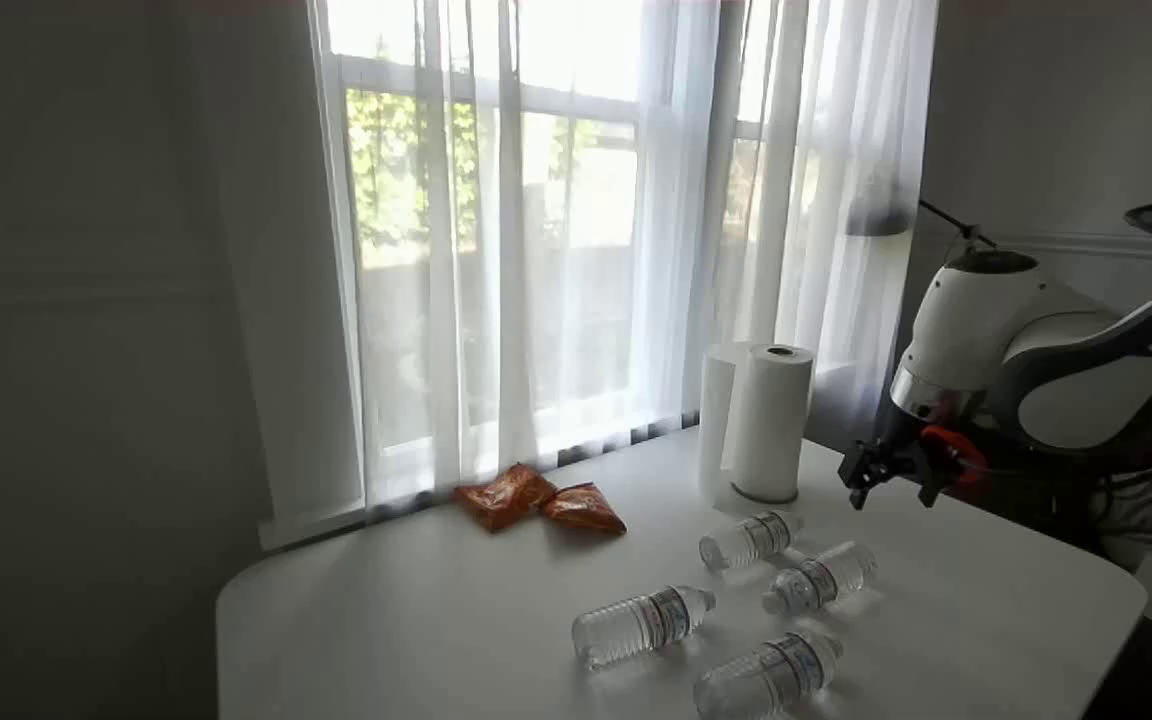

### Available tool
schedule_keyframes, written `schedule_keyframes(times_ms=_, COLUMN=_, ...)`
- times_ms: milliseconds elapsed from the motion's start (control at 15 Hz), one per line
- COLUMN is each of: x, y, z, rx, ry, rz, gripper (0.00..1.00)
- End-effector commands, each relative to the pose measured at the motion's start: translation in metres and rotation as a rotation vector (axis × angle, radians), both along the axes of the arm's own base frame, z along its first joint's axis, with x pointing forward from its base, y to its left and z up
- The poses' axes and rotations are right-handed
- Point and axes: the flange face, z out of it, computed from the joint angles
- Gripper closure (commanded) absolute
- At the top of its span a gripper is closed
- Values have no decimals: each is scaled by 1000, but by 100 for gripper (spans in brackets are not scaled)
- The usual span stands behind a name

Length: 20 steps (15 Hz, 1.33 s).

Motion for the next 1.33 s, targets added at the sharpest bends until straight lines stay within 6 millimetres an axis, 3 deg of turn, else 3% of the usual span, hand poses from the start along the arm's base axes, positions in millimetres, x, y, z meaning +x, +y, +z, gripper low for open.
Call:
schedule_keyframes(times_ms=0, x=0, y=0, z=0, rx=0, ry=1, rz=0, gripper=0)
schedule_keyframes(times_ms=933, x=0, y=0, z=0, rx=0, ry=1, rz=0, gripper=0)
schedule_keyframes(times_ms=1267, x=0, y=36, z=-19, rx=98, ry=52, rz=-194, gripper=0)
